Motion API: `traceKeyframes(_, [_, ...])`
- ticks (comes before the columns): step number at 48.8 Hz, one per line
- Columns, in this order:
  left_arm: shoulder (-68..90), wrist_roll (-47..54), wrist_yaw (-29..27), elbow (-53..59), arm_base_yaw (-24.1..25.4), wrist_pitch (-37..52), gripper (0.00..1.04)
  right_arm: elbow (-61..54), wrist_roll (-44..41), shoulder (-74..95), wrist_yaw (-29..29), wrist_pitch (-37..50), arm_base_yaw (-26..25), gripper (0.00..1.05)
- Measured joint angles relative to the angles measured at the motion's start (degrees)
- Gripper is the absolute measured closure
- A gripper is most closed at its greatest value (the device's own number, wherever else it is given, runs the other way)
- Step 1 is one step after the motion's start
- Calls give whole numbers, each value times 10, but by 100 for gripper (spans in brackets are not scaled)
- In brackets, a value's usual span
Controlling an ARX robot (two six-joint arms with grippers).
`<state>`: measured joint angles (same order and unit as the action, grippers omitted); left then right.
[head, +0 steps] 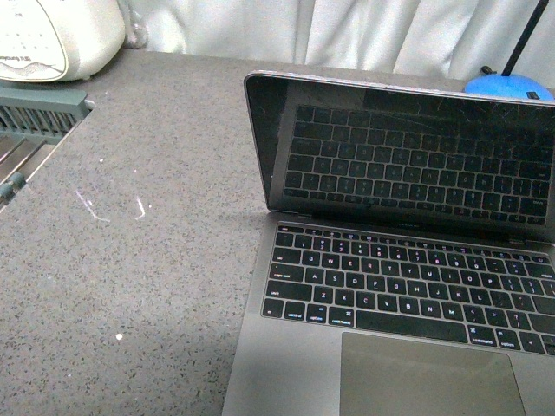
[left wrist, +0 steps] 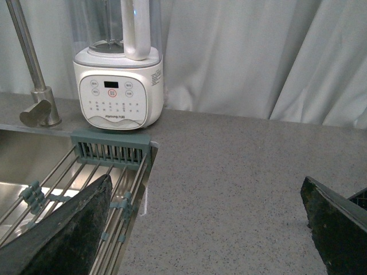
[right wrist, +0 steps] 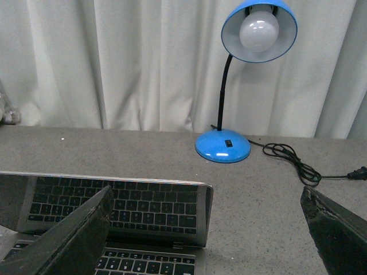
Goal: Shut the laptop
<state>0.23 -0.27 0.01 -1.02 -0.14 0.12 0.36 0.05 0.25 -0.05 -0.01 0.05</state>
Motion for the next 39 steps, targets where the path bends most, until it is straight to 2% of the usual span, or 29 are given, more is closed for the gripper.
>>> traceKeyframes(39, [0, 0, 0, 0, 0, 0, 6, 0, 0, 0, 0, 0, 0, 9])
